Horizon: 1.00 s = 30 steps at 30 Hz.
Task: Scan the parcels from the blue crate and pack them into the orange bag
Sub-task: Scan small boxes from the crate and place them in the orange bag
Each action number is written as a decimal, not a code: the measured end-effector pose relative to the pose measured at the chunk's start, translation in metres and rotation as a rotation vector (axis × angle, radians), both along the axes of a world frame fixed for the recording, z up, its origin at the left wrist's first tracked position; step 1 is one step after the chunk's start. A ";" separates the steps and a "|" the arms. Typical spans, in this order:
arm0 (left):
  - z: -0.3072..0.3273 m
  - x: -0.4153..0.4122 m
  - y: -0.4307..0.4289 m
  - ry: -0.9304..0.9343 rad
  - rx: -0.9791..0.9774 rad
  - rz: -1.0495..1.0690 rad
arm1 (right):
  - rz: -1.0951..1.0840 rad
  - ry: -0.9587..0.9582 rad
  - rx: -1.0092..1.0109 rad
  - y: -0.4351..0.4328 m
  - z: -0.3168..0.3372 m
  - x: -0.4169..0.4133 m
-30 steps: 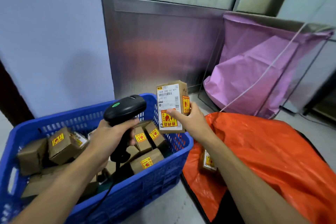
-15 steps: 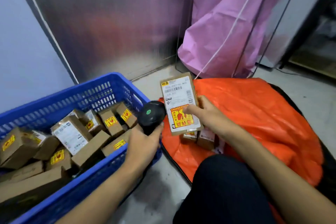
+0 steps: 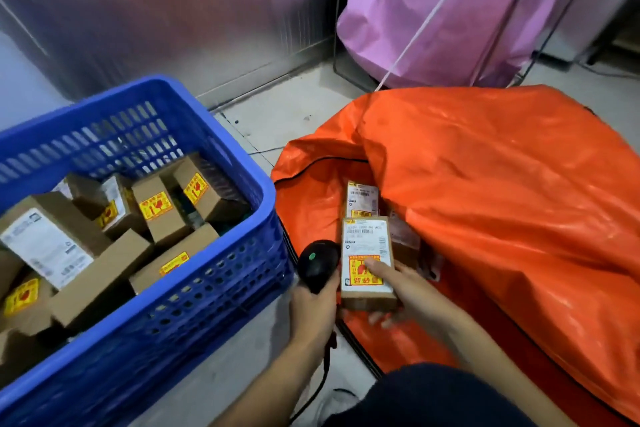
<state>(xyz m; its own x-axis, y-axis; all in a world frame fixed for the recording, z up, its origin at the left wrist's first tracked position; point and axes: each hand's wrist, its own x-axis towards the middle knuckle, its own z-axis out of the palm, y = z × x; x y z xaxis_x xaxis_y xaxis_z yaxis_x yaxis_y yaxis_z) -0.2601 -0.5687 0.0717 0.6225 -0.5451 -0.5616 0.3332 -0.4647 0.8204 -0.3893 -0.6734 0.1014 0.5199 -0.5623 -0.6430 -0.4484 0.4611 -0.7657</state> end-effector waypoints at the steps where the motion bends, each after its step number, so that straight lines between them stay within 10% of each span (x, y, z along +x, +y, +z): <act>1: -0.005 0.006 -0.007 0.003 0.002 0.000 | -0.016 0.011 -0.005 -0.011 -0.009 0.007; 30: -0.031 0.062 -0.092 0.010 -0.073 -0.229 | 0.010 0.002 -0.734 -0.161 0.080 0.056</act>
<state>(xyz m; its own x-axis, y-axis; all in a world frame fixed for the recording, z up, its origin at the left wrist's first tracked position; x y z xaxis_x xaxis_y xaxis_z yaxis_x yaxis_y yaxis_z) -0.1983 -0.6607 0.0408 0.4724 -0.7108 -0.5213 0.2342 -0.4689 0.8516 -0.3328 -0.8339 0.1817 0.5266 -0.8438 -0.1034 -0.4512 -0.1743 -0.8752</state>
